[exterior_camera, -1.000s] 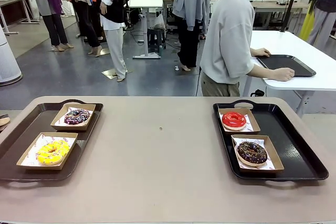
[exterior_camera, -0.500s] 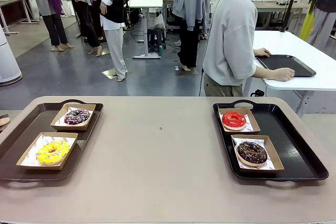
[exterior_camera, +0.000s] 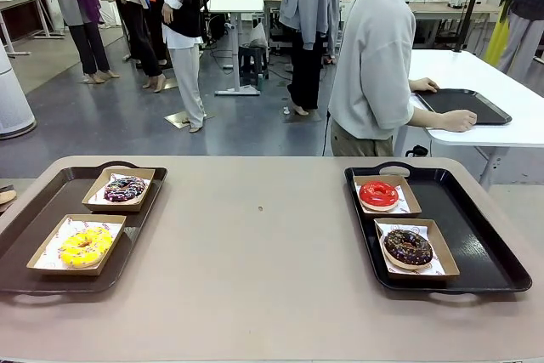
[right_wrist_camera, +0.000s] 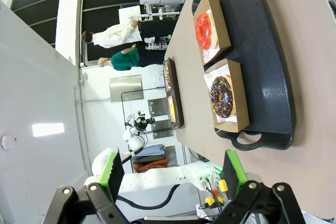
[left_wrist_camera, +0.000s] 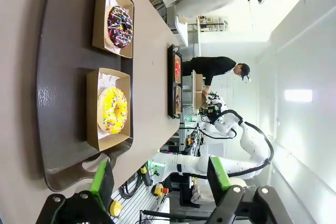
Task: Individually package the donuts and arrange them on the tray.
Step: Place the picked Paper togo box on the Handle tray.
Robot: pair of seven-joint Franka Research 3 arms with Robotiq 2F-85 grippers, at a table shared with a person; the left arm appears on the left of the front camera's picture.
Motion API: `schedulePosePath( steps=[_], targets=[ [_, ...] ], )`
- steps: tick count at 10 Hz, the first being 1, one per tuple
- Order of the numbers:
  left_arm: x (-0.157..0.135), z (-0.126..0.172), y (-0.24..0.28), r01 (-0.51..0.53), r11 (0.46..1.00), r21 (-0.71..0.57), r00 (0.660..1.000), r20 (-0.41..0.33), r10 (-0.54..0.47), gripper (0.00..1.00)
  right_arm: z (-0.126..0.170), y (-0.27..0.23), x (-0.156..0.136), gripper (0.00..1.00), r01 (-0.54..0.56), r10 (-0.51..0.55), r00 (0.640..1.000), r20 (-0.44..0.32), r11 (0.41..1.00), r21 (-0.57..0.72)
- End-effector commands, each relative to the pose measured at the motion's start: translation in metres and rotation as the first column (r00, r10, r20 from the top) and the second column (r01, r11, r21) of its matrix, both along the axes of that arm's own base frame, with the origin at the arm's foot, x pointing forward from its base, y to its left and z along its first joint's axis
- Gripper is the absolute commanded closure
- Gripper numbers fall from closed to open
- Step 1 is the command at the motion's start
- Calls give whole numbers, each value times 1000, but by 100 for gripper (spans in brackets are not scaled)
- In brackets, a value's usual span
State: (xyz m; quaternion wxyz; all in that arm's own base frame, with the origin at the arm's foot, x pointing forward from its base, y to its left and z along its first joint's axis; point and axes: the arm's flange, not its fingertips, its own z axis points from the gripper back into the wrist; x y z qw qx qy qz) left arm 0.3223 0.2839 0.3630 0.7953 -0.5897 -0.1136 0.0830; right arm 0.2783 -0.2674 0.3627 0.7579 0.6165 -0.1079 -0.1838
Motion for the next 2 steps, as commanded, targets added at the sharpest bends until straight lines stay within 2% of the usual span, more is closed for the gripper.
schedulePosePath(
  steps=[1, 2],
  targets=[
    [-2, 4, 0, -6, 1000, -1, 1000, -1, 6, 6, 1, 0, -1, 0, 0, 0, 1000, -2, 1000, 11],
    [-2, 4, 0, -6, 1000, -1, 1000, -1, 6, 6, 1, 0, -1, 0, 0, 0, 1000, -2, 1000, 11]
  ],
)
